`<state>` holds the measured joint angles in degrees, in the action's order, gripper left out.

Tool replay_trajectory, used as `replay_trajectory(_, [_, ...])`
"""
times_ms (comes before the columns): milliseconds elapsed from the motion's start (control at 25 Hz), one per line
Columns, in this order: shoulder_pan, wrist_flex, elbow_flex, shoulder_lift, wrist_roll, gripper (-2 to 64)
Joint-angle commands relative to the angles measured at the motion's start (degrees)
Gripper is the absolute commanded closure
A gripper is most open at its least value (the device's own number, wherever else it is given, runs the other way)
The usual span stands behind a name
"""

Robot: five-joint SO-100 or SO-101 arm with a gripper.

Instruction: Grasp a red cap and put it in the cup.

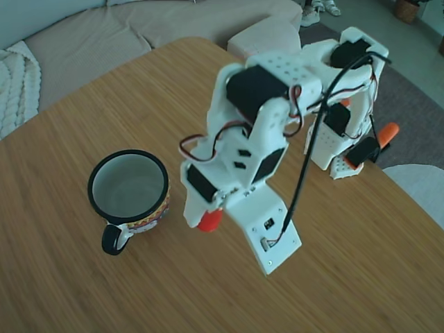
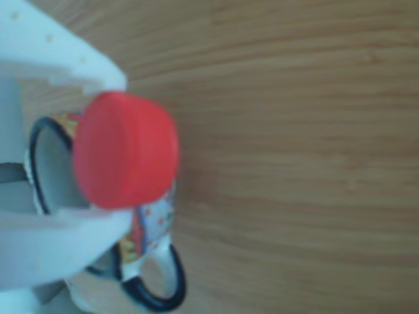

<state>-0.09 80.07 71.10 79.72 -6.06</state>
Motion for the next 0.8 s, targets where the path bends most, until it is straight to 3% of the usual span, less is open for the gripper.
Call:
replay_trajectory(0, [2.02,-0.35,-1.41,11.34,-0.26,62.0])
replay_trajectory(400, [5.01,-0.44,-1.58,26.81,0.09,62.0])
replay_trajectory(600, [5.1,-1.23,-3.25,25.84,0.09,62.0])
replay_trajectory(760, [6.68,-0.62,-10.63,20.48,0.18,62.1])
